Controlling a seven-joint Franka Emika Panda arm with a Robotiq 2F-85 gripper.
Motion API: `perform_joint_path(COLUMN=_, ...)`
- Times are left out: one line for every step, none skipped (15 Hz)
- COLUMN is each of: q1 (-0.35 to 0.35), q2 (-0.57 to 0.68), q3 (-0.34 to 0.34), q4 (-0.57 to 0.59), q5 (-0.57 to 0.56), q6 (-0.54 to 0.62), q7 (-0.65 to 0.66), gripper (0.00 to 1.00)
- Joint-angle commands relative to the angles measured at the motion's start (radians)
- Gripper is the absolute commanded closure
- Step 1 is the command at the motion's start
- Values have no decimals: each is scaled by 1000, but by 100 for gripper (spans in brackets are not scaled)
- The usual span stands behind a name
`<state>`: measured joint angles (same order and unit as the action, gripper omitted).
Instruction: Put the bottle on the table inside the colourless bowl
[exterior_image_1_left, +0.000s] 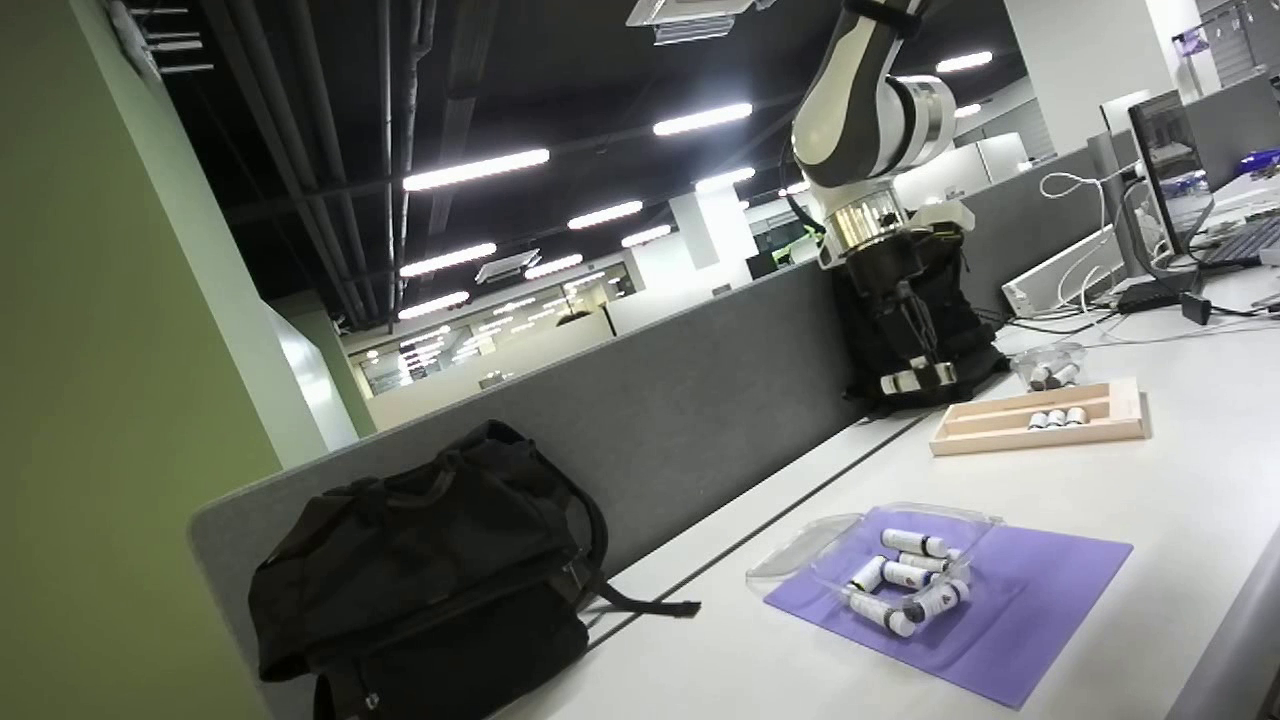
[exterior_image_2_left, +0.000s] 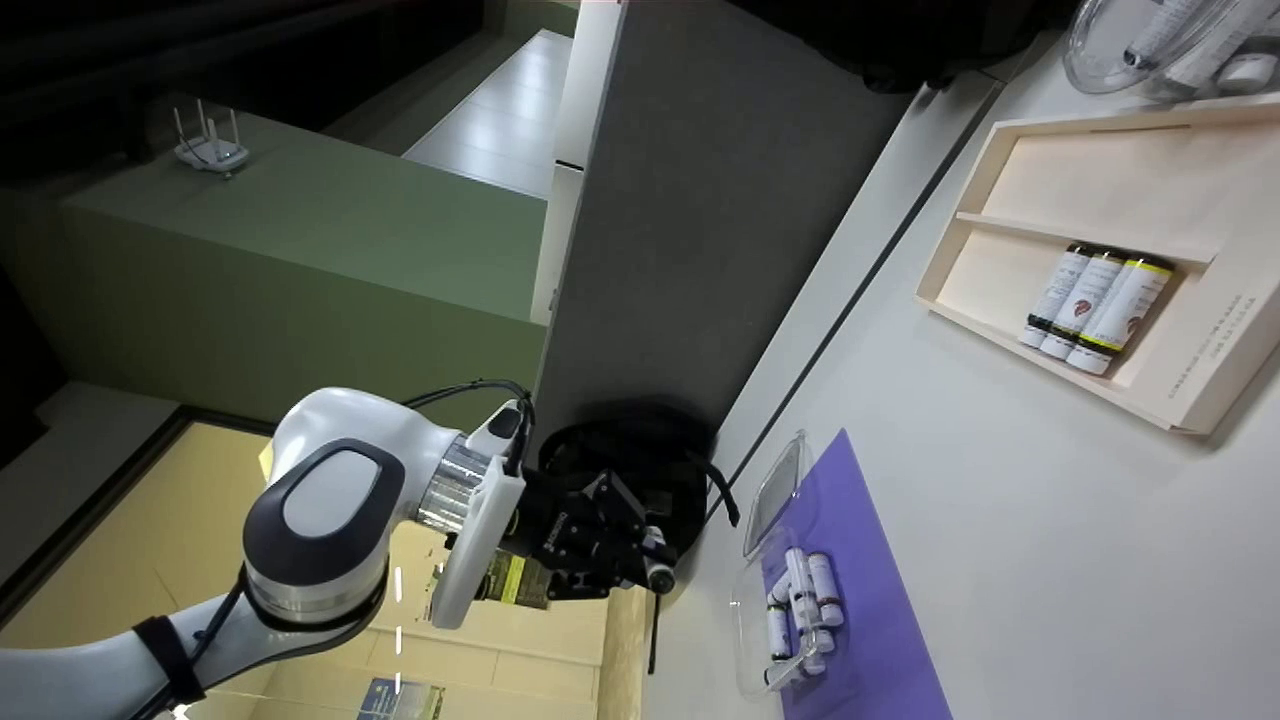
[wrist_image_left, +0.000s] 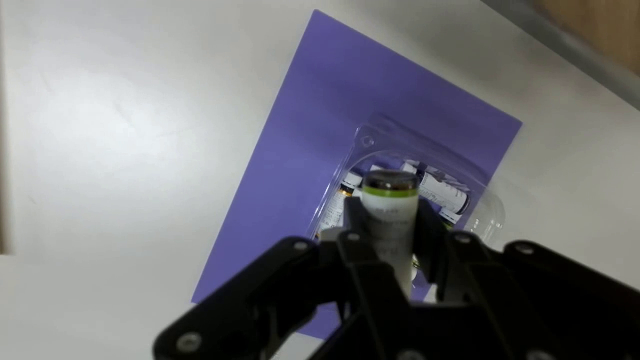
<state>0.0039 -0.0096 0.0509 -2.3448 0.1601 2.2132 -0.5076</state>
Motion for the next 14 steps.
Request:
perform_joint_path(q1=10, q2=0, q3=-10, q4=2, q5=-1, q6=-4, q7=1, gripper=73)
perform_joint_path(q1=10, q2=0, q3=-10, q4=2, q5=-1, q6=-5, q7=1, gripper=73)
perform_joint_path(q1=10, q2=0, q3=-10, q4=2, q5=-1, q6=-6, q7=1, gripper=73)
perform_joint_path(q1=10, q2=0, q3=-10, q4=2, q5=-1, q6=-7, q7=2, gripper=73)
perform_joint_path(q1=10, q2=0, q3=-10, q4=2, q5=-1, q6=-7, q7=2, gripper=73)
perform_joint_path(q1=10, q2=0, q3=-10, q4=2, q5=-1, q6=-7, q7=2, gripper=73)
perform_joint_path(q1=10, q2=0, q3=-11, q4=2, q5=-1, q6=-7, q7=2, gripper=73)
perform_joint_path(q1=10, q2=0, q3=-11, q4=2, q5=-1, q6=-7, q7=2, gripper=73)
perform_joint_path(q1=11, q2=17, q3=-9, q4=17, q5=5, q6=-4, q7=-2, gripper=93)
perform_joint_path(q1=13, q2=30, q3=-7, q4=26, q5=4, q6=6, q7=-3, gripper=93)
perform_joint_path(q1=16, q2=50, q3=-4, q4=39, q5=6, q6=10, q7=-8, gripper=93)
perform_joint_path(q1=20, q2=68, q3=0, q4=48, q5=7, q6=25, q7=-9, gripper=93)
perform_joint_path(q1=24, q2=87, q3=5, q4=59, q5=9, q6=33, q7=-9, gripper=93)
perform_joint_path(q1=29, q2=109, q3=13, q4=72, q5=11, q6=46, q7=-10, gripper=93)
